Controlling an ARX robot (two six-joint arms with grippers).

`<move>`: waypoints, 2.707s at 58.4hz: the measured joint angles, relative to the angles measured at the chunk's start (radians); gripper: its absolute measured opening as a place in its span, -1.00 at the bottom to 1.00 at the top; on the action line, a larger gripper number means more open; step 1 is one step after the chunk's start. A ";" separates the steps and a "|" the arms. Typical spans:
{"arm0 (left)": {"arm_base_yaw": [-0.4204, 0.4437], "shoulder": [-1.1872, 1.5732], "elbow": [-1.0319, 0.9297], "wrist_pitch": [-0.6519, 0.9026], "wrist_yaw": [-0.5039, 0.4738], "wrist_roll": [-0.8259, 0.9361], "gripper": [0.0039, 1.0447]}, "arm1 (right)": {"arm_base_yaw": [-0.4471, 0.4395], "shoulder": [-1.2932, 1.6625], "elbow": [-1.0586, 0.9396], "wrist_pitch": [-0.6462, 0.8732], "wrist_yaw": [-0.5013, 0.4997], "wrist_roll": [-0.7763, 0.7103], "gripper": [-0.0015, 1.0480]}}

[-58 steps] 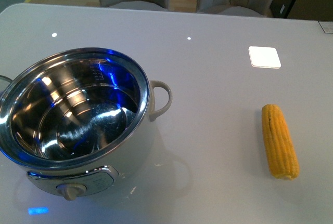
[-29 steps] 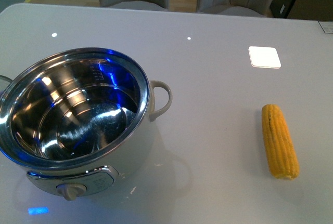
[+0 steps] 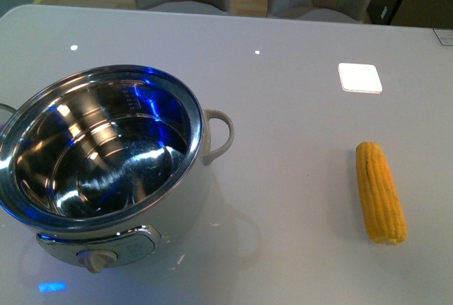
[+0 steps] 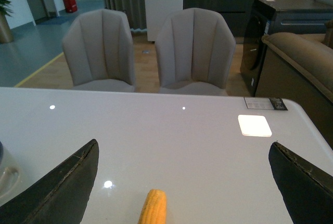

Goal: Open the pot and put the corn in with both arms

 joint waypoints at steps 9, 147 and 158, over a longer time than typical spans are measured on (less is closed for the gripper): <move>0.000 0.000 0.000 0.000 0.000 0.000 0.84 | 0.000 0.000 0.000 0.000 0.000 0.000 0.83; -0.292 -1.778 -0.953 -0.535 -0.026 -0.117 0.44 | 0.000 -0.001 0.000 0.000 0.000 0.000 0.83; -0.350 -1.943 -0.983 -0.666 -0.072 -0.074 -0.25 | 0.000 -0.001 0.000 0.000 0.000 0.000 0.83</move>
